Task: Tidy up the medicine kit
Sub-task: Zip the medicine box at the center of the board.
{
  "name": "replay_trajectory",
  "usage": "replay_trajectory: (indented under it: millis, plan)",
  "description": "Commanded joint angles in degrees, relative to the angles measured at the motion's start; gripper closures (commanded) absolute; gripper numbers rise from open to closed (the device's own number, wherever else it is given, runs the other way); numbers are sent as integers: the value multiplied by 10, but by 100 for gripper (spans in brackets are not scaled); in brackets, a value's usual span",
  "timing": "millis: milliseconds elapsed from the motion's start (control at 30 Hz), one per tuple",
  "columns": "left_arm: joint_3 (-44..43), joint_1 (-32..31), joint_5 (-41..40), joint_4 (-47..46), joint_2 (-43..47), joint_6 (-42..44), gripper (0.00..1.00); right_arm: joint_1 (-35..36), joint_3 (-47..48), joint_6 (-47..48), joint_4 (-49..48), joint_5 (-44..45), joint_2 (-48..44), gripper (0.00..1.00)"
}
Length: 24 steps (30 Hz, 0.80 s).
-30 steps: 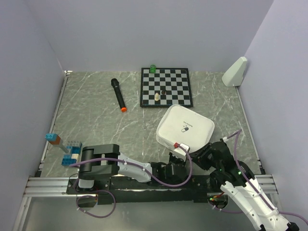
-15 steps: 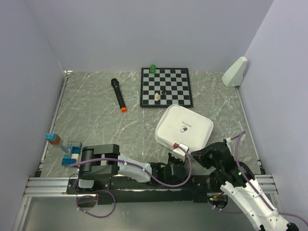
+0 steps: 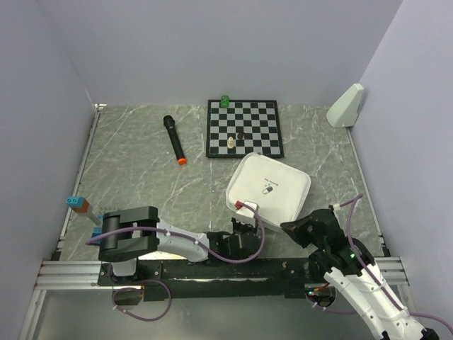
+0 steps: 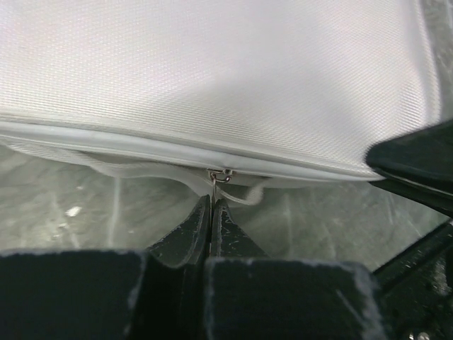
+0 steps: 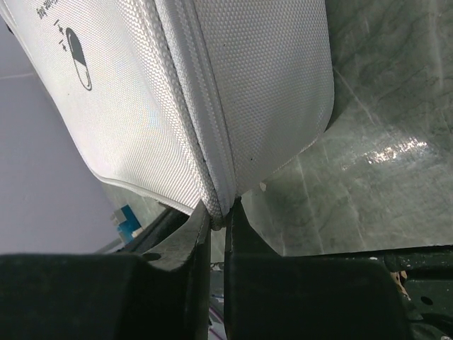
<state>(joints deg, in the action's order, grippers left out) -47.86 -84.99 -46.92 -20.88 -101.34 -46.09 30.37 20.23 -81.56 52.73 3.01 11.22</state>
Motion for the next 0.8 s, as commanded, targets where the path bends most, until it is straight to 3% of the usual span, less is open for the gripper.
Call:
replay_trajectory:
  millis: [0,400,767]
  plan:
    - [40,24,-56,95,29,-36,99,-2,-2,34,10,51,-2,100]
    - [113,136,-47,151,103,-104,99,-2,-10,50,-13,36,25,100]
    - [155,240,-24,140,160,-87,99,-3,-9,89,-42,23,62,100]
